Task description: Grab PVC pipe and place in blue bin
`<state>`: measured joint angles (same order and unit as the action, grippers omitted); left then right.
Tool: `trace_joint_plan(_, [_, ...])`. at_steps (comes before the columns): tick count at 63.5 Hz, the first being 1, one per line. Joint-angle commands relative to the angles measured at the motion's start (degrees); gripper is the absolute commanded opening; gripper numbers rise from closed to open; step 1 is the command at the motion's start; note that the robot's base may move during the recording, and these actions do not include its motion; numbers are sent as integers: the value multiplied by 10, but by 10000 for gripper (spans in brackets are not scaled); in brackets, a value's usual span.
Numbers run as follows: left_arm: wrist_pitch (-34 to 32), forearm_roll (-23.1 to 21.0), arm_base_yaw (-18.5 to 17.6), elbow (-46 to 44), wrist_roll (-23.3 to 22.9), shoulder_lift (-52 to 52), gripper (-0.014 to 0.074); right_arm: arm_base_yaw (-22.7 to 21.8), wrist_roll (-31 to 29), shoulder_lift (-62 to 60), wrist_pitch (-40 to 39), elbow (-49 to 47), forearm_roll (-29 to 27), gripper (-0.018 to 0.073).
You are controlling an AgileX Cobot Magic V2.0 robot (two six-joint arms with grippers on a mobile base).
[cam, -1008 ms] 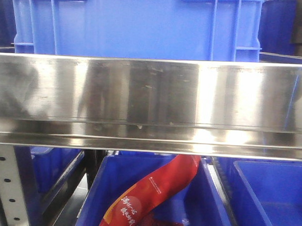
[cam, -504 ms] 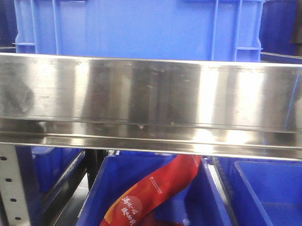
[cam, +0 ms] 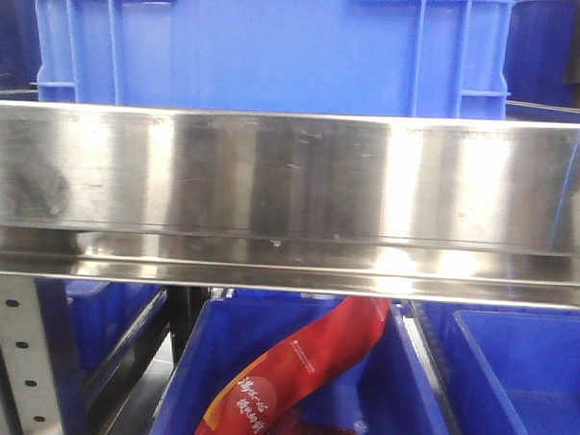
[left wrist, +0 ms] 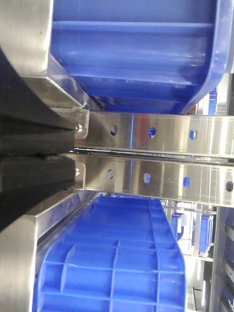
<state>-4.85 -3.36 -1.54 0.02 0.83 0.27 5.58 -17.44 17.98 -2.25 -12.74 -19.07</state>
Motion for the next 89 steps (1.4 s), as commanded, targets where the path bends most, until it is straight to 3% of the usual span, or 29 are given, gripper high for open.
trace_joint_plan(1, [5,-9,2,0,-4,-3,-111,-3,-1,-4,-17,1,2,-162])
trace_joint_plan(11, [25,-32,2,0,-4,-3,-111,-3,-1,-4,-17,1,2,-162])
trace_joint_plan(89, [21,-31,2,0,-4,-3,-111,-3,-1,-4,-17,1,2,-162])
